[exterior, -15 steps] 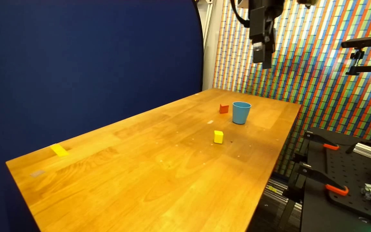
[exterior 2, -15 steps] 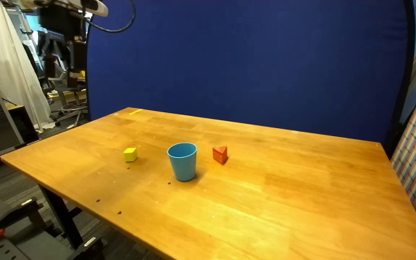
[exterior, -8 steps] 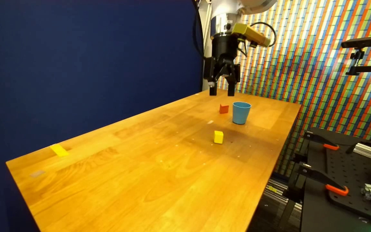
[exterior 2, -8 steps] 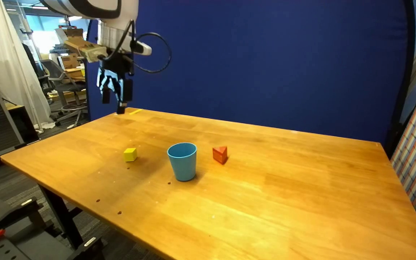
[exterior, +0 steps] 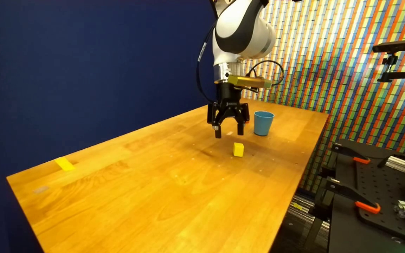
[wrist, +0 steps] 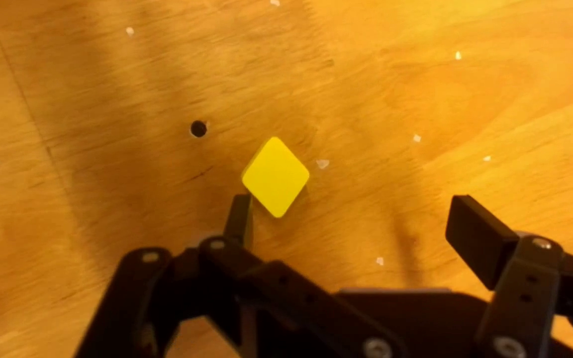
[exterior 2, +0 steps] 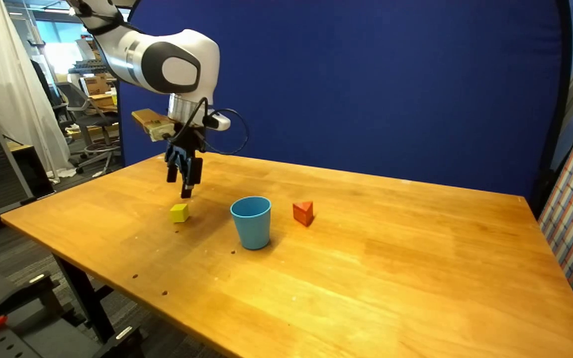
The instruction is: Put the yellow block in the cup
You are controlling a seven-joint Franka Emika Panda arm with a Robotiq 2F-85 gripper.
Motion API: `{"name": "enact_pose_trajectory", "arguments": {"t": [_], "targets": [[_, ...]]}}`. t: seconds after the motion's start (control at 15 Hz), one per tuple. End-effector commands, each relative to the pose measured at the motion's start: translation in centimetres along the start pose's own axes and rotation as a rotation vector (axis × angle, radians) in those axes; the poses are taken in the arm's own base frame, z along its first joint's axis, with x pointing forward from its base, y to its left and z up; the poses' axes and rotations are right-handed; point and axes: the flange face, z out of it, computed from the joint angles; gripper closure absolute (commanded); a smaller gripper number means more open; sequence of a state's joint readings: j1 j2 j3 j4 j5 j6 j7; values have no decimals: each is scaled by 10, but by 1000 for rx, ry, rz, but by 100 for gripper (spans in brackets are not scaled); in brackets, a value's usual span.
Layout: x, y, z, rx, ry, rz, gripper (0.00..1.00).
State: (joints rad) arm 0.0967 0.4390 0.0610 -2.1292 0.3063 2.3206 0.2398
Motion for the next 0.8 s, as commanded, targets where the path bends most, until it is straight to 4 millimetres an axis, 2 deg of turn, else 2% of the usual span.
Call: {"name": "enact_pose_trajectory", "arguments": {"t": [0.0,0.53,0.6,0.67,0.73], "targets": [[14,4,10,18,2,99,0],[-4,22,47,90,-68,270,0],[-6,23,50,95,-71,282,25],[-8,24,50,90,-53,305,26],[-9,26,50,87,-40,318,35]]}}
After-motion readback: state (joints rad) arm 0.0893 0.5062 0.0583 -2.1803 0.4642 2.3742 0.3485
